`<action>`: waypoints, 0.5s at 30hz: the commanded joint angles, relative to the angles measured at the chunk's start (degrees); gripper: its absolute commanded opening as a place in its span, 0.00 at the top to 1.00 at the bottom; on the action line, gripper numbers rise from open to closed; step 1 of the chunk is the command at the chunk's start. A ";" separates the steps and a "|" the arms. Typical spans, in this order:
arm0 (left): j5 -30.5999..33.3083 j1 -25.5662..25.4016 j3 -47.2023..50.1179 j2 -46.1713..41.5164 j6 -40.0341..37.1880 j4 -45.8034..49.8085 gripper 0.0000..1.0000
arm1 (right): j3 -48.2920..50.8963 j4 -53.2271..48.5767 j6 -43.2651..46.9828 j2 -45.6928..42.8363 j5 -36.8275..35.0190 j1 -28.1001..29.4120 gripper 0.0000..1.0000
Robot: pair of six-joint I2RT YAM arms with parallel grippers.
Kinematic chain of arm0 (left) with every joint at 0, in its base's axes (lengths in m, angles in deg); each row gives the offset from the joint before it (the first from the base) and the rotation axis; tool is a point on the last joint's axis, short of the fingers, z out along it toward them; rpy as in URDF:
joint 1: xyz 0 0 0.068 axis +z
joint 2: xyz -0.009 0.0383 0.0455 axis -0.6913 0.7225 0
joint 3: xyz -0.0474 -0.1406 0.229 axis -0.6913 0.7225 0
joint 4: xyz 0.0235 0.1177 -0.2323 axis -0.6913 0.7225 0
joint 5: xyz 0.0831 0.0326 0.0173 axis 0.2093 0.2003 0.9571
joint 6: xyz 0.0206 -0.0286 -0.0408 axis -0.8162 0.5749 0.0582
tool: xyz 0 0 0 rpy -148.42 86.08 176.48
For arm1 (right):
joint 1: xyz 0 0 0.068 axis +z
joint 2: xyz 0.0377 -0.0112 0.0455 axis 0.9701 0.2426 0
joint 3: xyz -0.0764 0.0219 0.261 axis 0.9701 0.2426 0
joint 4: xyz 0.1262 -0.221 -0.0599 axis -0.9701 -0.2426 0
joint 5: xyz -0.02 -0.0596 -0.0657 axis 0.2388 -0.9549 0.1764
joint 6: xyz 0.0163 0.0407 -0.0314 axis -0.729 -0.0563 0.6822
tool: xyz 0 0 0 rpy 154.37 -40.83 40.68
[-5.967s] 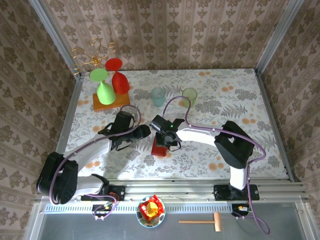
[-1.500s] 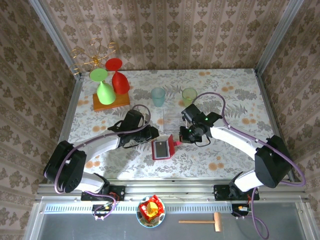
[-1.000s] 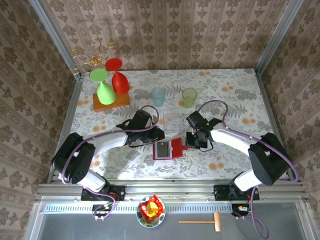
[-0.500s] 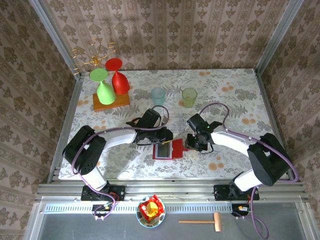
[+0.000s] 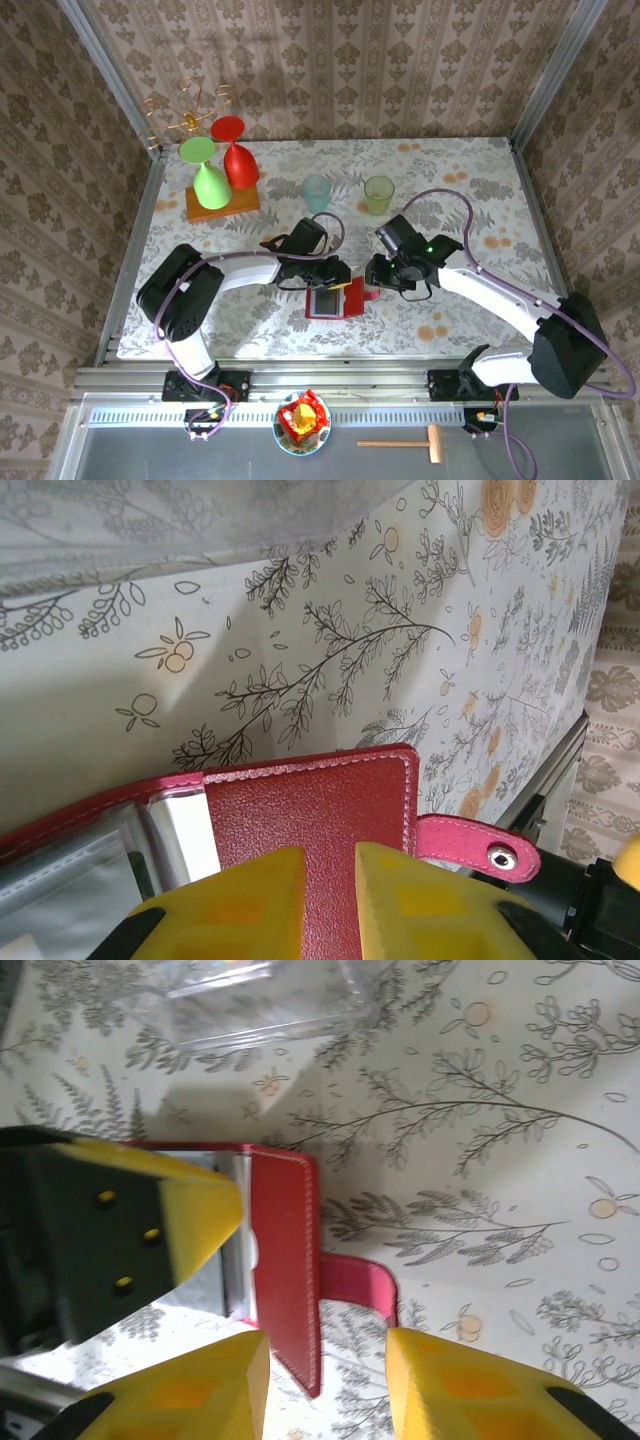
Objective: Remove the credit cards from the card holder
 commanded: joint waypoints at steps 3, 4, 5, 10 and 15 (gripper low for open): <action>-0.96 -0.26 -1.84 0.16 -1.39 0.34 0.80 | -0.11 3.28 -4.75 -0.34 4.44 2.50 0.70; -0.83 -0.24 -1.75 -0.25 -1.39 0.42 0.80 | 0.60 5.31 -5.45 0.19 5.93 2.97 0.72; -0.42 -0.18 -1.60 -0.77 -1.55 0.62 0.79 | 1.40 6.62 -6.29 0.94 6.91 3.48 0.74; 2.65 0.65 -1.58 -4.88 -3.15 5.47 0.77 | 1.97 10.28 -6.89 6.61 6.91 5.41 0.77; 7.37 1.68 -2.29 -9.24 -7.23 14.10 0.67 | 2.82 10.69 -6.13 10.62 4.39 5.37 0.78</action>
